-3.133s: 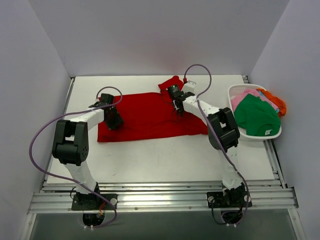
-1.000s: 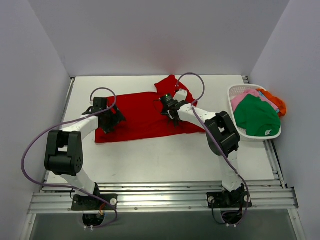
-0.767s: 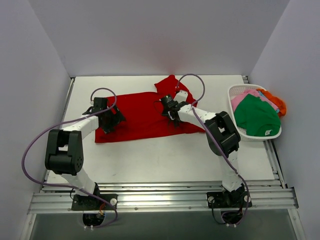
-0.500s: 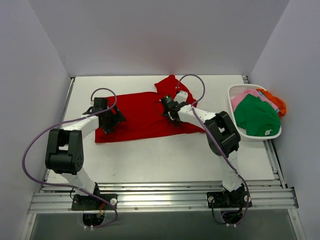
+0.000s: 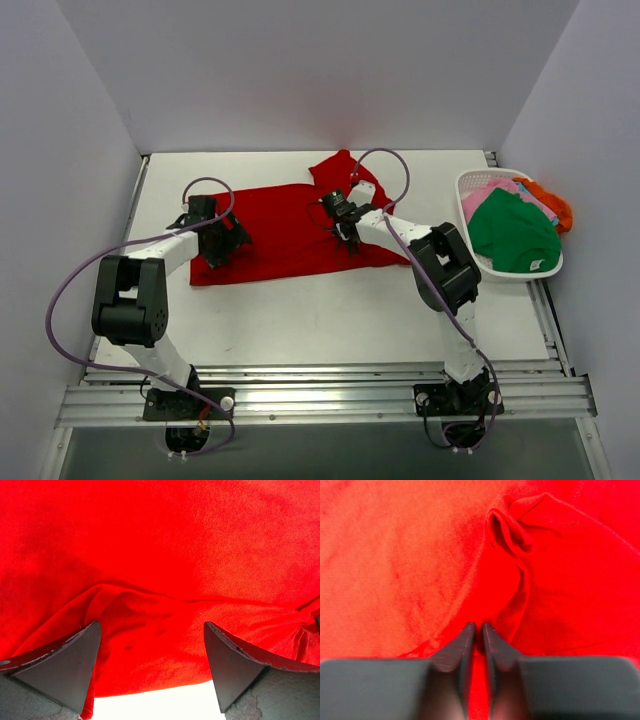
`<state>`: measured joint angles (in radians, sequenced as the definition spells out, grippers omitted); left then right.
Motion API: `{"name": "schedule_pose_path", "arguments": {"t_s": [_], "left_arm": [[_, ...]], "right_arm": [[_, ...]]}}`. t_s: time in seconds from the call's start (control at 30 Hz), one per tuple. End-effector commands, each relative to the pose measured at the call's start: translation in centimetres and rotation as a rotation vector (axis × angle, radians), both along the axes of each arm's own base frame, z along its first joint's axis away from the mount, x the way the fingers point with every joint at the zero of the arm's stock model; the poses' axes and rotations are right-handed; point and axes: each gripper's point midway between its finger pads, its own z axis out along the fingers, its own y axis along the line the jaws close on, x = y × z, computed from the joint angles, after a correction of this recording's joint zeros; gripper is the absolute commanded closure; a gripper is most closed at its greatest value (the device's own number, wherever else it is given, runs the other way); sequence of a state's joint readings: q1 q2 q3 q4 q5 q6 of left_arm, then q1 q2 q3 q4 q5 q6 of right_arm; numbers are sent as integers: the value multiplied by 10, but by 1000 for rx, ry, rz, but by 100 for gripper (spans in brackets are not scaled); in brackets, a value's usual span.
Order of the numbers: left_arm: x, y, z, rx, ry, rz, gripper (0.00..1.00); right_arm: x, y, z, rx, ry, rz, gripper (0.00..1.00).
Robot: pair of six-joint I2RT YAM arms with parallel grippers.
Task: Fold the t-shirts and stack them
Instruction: Fold the tshirt
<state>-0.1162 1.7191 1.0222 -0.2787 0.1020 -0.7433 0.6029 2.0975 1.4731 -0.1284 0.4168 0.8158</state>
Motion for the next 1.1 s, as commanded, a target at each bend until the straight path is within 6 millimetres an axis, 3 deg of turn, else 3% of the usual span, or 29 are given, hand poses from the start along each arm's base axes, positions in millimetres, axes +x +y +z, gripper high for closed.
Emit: {"name": "schedule_pose_path", "arguments": {"t_s": [0.0,0.3,0.43,0.5,0.53,0.6,0.7,0.73,0.83,0.87,0.97,1.03,1.07], "left_arm": [[12,2,4,11,-48,-6,8],[13,2,3,10,-45,-6,8],[13,2,4,10,-45,-7,8],[13,2,3,14,-45,-8,8],[13,3,2,14,-44,-6,8],[14,3,1,14,-41,-8,8],[14,3,1,13,-38,-11,8],[14,3,1,14,-38,-11,8],[15,3,0,18,-37,-12,8],[15,3,0,18,-34,-12,8],[13,4,0,23,-32,-12,8],[11,6,4,28,-36,0,9],[10,8,9,34,-44,7,10]], "right_arm": [[3,3,14,16,-27,-3,100],[12,7,28,16,-45,-1,100],[33,17,53,36,-96,1,100],[44,17,48,18,-90,7,100],[57,24,65,39,-125,5,100],[68,22,51,15,-97,6,100],[86,30,44,43,-102,7,86],[88,33,41,58,-100,16,61],[97,43,29,81,-109,44,12],[97,46,20,85,-94,54,8],[98,48,19,86,-88,57,4],[95,45,23,81,-92,53,3],[94,44,37,91,-113,49,3]]}}
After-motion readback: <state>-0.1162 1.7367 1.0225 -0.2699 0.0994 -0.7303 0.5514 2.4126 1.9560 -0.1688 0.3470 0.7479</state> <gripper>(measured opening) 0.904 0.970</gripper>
